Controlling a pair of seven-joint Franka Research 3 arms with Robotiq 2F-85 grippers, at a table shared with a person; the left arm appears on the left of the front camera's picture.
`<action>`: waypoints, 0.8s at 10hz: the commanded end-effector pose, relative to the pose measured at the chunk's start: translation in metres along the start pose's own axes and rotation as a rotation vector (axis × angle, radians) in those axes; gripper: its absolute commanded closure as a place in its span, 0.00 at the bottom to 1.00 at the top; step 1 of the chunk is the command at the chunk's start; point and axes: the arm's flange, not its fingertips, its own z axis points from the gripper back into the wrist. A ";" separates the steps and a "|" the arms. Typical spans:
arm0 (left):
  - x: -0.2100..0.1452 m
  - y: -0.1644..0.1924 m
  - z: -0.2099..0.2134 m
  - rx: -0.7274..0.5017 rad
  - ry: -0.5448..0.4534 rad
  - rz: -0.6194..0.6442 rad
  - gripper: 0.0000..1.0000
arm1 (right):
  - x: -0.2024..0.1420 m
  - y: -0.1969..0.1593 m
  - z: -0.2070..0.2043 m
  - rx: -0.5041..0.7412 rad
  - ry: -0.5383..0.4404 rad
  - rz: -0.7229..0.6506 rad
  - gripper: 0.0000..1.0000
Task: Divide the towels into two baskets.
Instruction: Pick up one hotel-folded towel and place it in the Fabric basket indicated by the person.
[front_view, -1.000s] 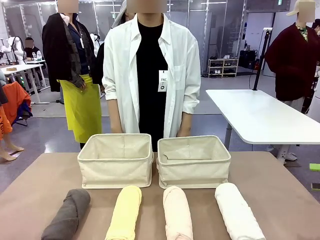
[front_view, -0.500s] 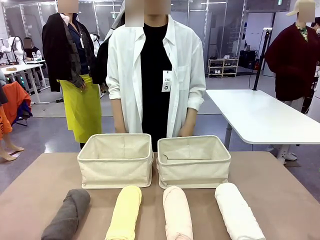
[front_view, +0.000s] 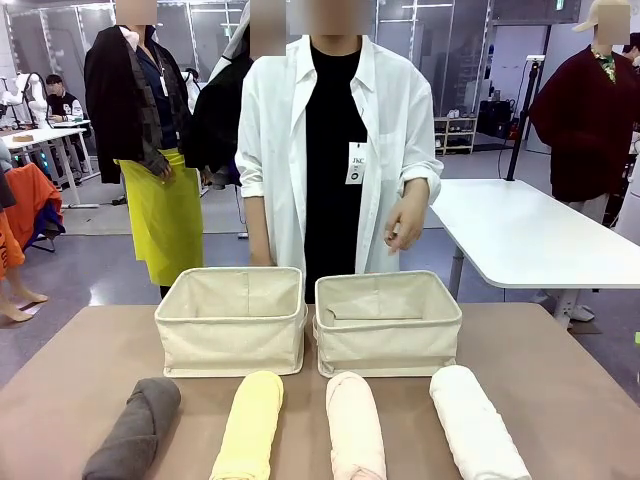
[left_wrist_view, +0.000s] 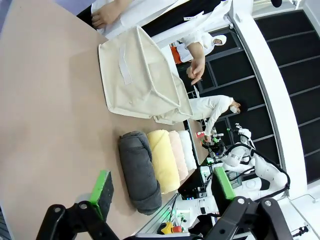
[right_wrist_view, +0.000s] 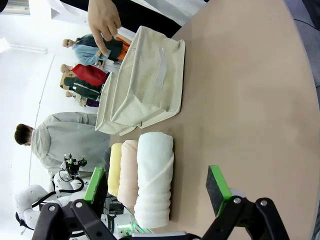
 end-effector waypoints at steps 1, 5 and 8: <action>-0.001 0.000 0.003 0.002 -0.005 -0.001 0.00 | 0.000 0.002 0.000 0.004 0.000 0.002 0.00; -0.001 0.000 0.003 0.002 -0.005 -0.001 0.00 | 0.000 0.002 0.000 0.004 0.000 0.002 0.00; -0.001 0.000 0.003 0.002 -0.005 -0.001 0.00 | 0.000 0.002 0.000 0.004 0.000 0.002 0.00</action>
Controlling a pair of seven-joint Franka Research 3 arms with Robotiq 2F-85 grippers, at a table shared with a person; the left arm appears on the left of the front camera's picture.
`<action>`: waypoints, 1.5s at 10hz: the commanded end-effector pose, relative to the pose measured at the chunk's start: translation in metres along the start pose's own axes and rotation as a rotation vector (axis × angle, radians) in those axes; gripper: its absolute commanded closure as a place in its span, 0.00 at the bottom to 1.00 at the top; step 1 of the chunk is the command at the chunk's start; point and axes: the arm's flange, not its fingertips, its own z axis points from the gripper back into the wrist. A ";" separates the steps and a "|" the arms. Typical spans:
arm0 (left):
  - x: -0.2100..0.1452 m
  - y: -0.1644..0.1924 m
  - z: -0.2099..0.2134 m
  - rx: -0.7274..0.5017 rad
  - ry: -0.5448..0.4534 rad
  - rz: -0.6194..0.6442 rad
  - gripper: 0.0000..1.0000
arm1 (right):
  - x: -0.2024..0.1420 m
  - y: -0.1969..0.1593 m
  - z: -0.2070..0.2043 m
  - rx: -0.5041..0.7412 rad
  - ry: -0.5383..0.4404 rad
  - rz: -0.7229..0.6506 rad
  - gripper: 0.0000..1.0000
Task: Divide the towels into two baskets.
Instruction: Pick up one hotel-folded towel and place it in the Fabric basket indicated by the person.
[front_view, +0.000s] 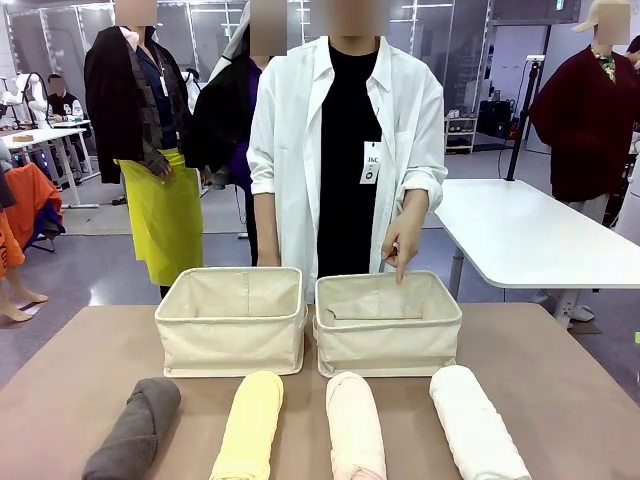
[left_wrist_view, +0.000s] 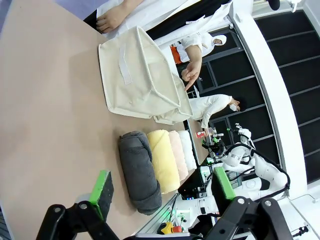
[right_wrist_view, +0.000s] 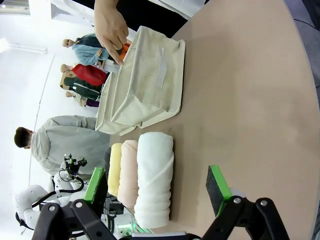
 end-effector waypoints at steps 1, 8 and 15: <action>-0.001 0.000 0.003 0.002 -0.005 -0.001 0.00 | 0.000 0.002 0.000 0.004 0.000 0.002 0.00; -0.001 0.000 0.003 0.002 -0.005 -0.001 0.00 | -0.012 0.115 -0.108 -0.263 0.304 0.240 0.00; -0.001 0.000 0.003 0.002 -0.005 -0.001 0.00 | -0.071 0.135 -0.228 -0.654 0.622 0.413 0.00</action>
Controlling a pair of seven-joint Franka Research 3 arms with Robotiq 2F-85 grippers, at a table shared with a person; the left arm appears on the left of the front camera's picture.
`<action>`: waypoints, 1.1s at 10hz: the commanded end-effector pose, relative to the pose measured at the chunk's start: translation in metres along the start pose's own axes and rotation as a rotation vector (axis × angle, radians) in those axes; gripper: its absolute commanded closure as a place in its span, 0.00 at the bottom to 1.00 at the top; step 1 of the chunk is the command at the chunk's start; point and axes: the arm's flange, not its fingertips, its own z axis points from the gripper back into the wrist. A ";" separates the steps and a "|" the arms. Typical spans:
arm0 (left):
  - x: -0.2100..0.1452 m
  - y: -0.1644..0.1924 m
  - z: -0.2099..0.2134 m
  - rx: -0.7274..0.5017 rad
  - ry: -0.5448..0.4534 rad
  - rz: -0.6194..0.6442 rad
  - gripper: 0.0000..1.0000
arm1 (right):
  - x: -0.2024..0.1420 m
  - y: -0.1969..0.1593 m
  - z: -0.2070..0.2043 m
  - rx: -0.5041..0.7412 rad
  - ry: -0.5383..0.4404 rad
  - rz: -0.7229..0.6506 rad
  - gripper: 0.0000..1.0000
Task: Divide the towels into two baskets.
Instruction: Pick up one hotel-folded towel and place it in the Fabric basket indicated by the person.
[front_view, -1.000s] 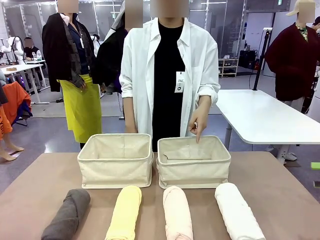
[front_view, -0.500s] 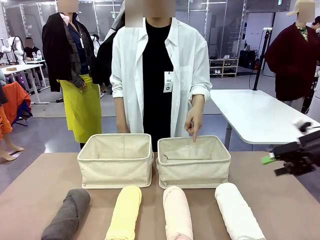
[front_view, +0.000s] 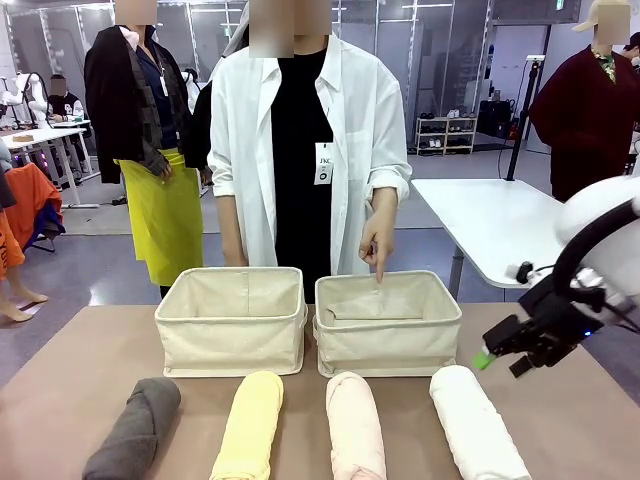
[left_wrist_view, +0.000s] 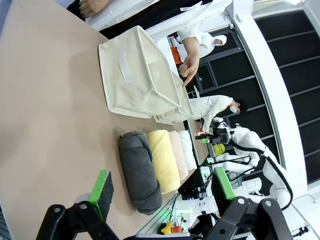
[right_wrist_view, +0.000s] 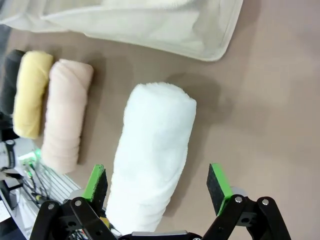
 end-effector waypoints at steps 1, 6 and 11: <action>0.000 -0.001 0.002 0.001 -0.004 -0.002 0.00 | -0.021 0.019 -0.026 -0.088 0.079 -0.029 0.00; 0.000 -0.001 0.002 0.001 -0.004 -0.002 0.00 | -0.024 0.038 -0.072 -0.187 0.100 -0.091 0.00; 0.000 -0.001 0.002 0.001 -0.004 -0.002 0.00 | -0.030 0.046 -0.095 -0.238 0.140 -0.054 0.12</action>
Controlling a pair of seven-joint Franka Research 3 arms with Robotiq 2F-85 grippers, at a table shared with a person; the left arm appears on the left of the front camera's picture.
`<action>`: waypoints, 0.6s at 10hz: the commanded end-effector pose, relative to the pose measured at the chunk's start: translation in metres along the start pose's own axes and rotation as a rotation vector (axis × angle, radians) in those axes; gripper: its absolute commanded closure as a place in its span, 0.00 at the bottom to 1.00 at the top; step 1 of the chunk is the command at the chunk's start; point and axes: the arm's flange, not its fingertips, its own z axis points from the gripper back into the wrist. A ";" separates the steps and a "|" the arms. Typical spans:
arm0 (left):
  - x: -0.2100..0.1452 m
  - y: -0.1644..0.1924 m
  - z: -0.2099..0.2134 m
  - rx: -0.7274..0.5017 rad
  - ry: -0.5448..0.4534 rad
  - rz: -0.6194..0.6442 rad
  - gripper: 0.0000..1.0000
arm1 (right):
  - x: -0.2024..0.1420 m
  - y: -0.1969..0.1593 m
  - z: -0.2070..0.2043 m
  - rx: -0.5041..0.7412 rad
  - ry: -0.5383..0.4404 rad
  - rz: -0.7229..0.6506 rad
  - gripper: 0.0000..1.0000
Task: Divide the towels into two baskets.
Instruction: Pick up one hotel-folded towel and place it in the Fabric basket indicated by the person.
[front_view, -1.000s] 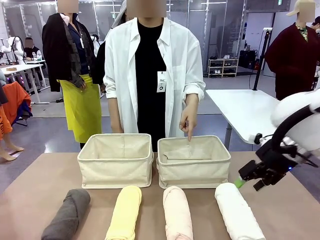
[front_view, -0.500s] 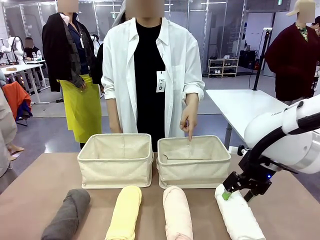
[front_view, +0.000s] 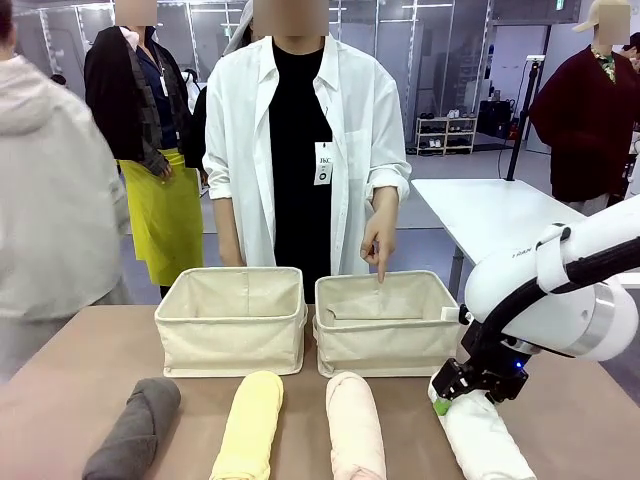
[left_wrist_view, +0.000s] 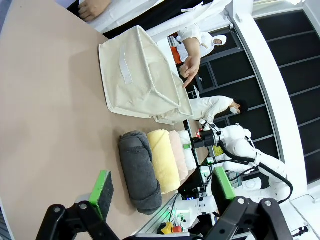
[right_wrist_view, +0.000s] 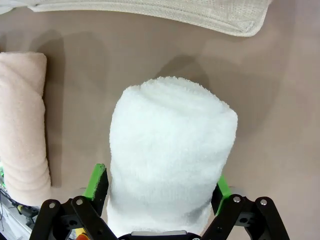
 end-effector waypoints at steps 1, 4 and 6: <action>0.000 -0.001 0.002 0.001 -0.005 -0.002 0.00 | -0.034 0.009 -0.009 -0.049 -0.010 -0.014 0.22; 0.000 -0.001 0.002 0.001 -0.005 -0.002 0.00 | -0.034 0.008 -0.005 -0.072 -0.018 -0.020 0.52; 0.000 -0.001 0.002 0.001 -0.005 -0.002 0.00 | -0.035 0.011 0.012 -0.099 -0.012 0.007 0.72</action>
